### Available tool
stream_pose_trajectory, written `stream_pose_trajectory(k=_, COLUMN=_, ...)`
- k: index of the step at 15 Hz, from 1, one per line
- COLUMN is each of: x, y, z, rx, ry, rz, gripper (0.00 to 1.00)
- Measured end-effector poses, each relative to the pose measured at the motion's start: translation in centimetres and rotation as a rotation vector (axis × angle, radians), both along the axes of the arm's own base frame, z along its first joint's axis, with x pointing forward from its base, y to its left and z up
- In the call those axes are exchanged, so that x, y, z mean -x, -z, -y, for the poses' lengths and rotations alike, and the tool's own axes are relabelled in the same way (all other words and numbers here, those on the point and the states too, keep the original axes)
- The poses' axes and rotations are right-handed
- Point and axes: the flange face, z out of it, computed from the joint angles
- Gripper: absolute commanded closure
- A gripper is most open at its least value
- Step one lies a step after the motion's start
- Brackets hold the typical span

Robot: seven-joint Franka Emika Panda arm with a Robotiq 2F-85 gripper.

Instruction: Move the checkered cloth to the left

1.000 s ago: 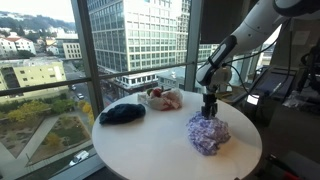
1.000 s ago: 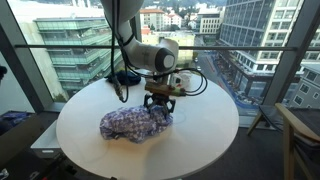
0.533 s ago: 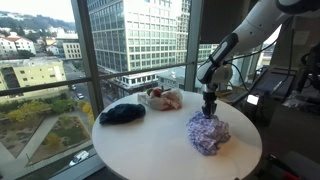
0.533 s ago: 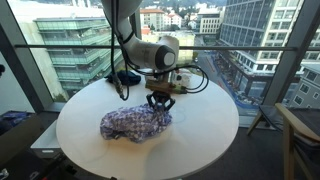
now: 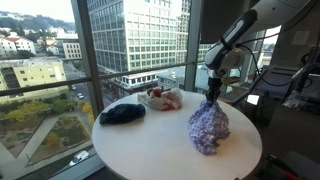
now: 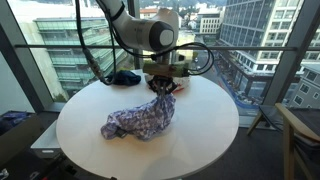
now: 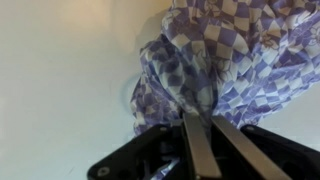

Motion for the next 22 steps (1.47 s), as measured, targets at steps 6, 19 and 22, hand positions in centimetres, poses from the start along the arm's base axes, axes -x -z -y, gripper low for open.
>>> stream_pose_trajectory(k=6, x=4.2, y=-6.4, z=-0.4, rx=-0.093, ry=-0.045, rz=0.062, gripper=0.97)
stream_pose_trajectory(k=19, x=12.3, y=-22.0, z=-1.3, rx=-0.131, ry=-0.078, rz=0.374, gripper=0.96)
stream_pose_trajectory(k=22, x=13.1, y=-24.2, z=-2.1, rx=-0.123, ry=-0.08, rz=0.419, gripper=0.96)
